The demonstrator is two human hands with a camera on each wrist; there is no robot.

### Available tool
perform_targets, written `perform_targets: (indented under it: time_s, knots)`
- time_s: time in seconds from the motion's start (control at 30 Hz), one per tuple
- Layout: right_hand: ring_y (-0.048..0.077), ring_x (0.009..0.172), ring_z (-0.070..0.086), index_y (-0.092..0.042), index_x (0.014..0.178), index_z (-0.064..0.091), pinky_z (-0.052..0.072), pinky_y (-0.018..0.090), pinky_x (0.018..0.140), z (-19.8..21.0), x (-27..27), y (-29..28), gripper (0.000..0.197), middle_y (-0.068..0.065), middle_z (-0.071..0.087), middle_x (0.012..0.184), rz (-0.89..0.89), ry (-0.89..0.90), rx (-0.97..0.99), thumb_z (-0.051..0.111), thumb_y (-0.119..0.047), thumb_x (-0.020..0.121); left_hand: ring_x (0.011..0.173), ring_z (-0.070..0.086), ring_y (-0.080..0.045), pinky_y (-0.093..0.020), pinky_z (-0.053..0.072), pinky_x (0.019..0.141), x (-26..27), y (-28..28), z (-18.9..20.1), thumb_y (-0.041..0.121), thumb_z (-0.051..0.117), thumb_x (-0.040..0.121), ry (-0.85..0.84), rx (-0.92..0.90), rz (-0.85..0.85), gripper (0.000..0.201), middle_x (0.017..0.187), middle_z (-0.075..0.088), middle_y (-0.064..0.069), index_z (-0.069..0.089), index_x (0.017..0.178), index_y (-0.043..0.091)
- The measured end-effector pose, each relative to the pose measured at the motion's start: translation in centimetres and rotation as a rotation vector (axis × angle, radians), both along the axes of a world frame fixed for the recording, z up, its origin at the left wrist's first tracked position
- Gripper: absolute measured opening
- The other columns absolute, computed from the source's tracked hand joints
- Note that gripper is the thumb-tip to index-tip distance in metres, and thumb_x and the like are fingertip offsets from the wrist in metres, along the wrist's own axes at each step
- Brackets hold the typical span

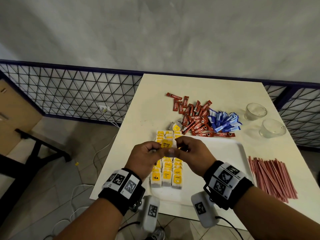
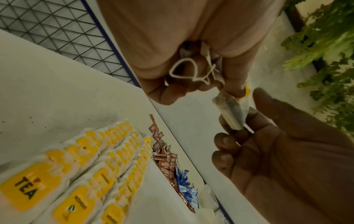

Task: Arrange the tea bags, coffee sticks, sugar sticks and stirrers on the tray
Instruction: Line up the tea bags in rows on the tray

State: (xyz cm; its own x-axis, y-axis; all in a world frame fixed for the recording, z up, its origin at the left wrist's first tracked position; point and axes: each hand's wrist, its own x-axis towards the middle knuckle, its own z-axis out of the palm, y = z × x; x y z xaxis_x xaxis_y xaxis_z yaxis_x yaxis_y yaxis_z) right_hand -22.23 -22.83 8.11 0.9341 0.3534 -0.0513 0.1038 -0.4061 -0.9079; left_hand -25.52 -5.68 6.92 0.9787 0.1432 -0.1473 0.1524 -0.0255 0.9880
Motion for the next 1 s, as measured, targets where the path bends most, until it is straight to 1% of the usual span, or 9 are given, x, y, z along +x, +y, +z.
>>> perform_targets:
  time_s: [0.07, 0.17, 0.27, 0.33, 0.43, 0.53, 0.7, 0.87, 1.0]
  knots:
    - [0.01, 0.058, 0.048, -0.02, 0.076, 0.063, 0.043, 0.028, 0.059, 0.0, 0.0, 0.1, 0.021, -0.007, 0.057, 0.063, -0.013, -0.017, -0.012, 0.072, -0.039, 0.081, 0.053, 0.053, -0.013, -0.023, 0.044, 0.056, 0.0, -0.1, 0.1, 0.019, 0.086, 0.065, -0.024, 0.032, -0.025, 0.021, 0.061, 0.06, -0.004, 0.066, 0.06, 0.015]
    - [0.029, 0.061, 0.044, -0.003, 0.076, 0.06, 0.04, 0.039, 0.058, 0.0, -0.1, 0.3, 0.035, 0.016, 0.054, 0.065, 0.024, -0.061, -0.063, 0.066, -0.035, 0.087, 0.071, 0.066, -0.021, -0.033, 0.054, 0.073, -0.3, 0.1, 0.4, 0.011, 0.084, 0.068, -0.03, 0.047, -0.125, 0.017, 0.071, 0.068, -0.01, 0.071, 0.064, 0.022]
    - [0.017, 0.057, 0.036, 0.0, 0.071, 0.055, 0.033, 0.033, 0.057, 0.3, 0.0, 0.0, 0.036, 0.014, 0.045, 0.062, 0.051, -0.08, -0.108, 0.063, -0.03, 0.089, 0.067, 0.058, -0.008, -0.024, 0.051, 0.069, -0.4, 0.6, 0.1, 0.011, 0.082, 0.072, -0.019, 0.141, -0.138, 0.015, 0.066, 0.065, 0.0, 0.07, 0.069, 0.019]
    - [0.017, 0.059, 0.041, -0.002, 0.073, 0.059, 0.036, 0.033, 0.059, 0.3, 0.1, -0.1, 0.034, 0.018, 0.052, 0.067, 0.059, -0.065, -0.135, 0.063, -0.031, 0.089, 0.068, 0.058, -0.009, -0.025, 0.049, 0.069, -0.4, 0.8, 0.1, 0.019, 0.082, 0.071, -0.043, 0.17, -0.125, 0.014, 0.07, 0.066, -0.006, 0.07, 0.074, 0.012]
    - [0.024, 0.064, 0.051, -0.015, 0.069, 0.064, 0.043, 0.038, 0.063, 0.4, 0.0, 0.1, 0.026, 0.01, 0.059, 0.067, 0.071, -0.027, -0.152, 0.065, -0.033, 0.087, 0.061, 0.05, -0.012, -0.027, 0.044, 0.063, -0.4, 0.8, -0.3, 0.03, 0.077, 0.073, -0.045, 0.241, -0.146, 0.019, 0.06, 0.057, -0.003, 0.065, 0.066, 0.016]
    - [0.006, 0.054, 0.041, -0.025, 0.062, 0.057, 0.036, 0.026, 0.058, -0.3, -0.2, -0.1, 0.027, -0.009, 0.049, 0.053, 0.078, 0.017, -0.209, 0.066, -0.033, 0.086, 0.059, 0.043, -0.012, -0.027, 0.04, 0.06, -0.7, 0.8, -1.7, 0.027, 0.075, 0.081, 0.014, 0.321, -0.192, 0.027, 0.058, 0.049, 0.002, 0.061, 0.062, 0.015]
    - [0.012, 0.072, 0.05, -0.025, 0.079, 0.06, 0.037, 0.022, 0.062, -4.6, -1.4, -0.5, 0.013, -0.01, 0.054, 0.072, 0.178, 0.145, -0.467, 0.064, -0.034, 0.087, 0.055, 0.047, 0.0, -0.019, 0.036, 0.059, -2.4, 0.5, -5.3, 0.027, 0.07, 0.085, 0.188, 0.582, -0.331, 0.031, 0.059, 0.054, 0.008, 0.057, 0.057, 0.027]
    - [0.018, 0.082, 0.049, -0.021, 0.093, 0.063, 0.034, 0.023, 0.068, -7.2, -2.5, -0.2, 0.01, 0.0, 0.058, 0.088, 0.238, 0.223, -0.593, 0.057, -0.029, 0.09, 0.092, 0.062, -0.027, -0.023, 0.037, 0.066, -3.1, -0.6, -7.6, 0.022, 0.059, 0.087, 0.313, 0.828, -0.414, 0.016, 0.094, 0.07, -0.01, 0.072, 0.088, 0.014]
    - [0.015, 0.084, 0.053, -0.026, 0.094, 0.066, 0.036, 0.022, 0.07, -8.5, -2.6, -1.0, 0.011, -0.002, 0.064, 0.092, 0.178, 0.25, -0.619, 0.058, -0.027, 0.087, 0.098, 0.06, -0.032, -0.026, 0.038, 0.068, -3.2, -0.7, -8.7, 0.021, 0.054, 0.088, 0.361, 0.914, -0.425, 0.018, 0.102, 0.069, -0.012, 0.07, 0.093, 0.013]
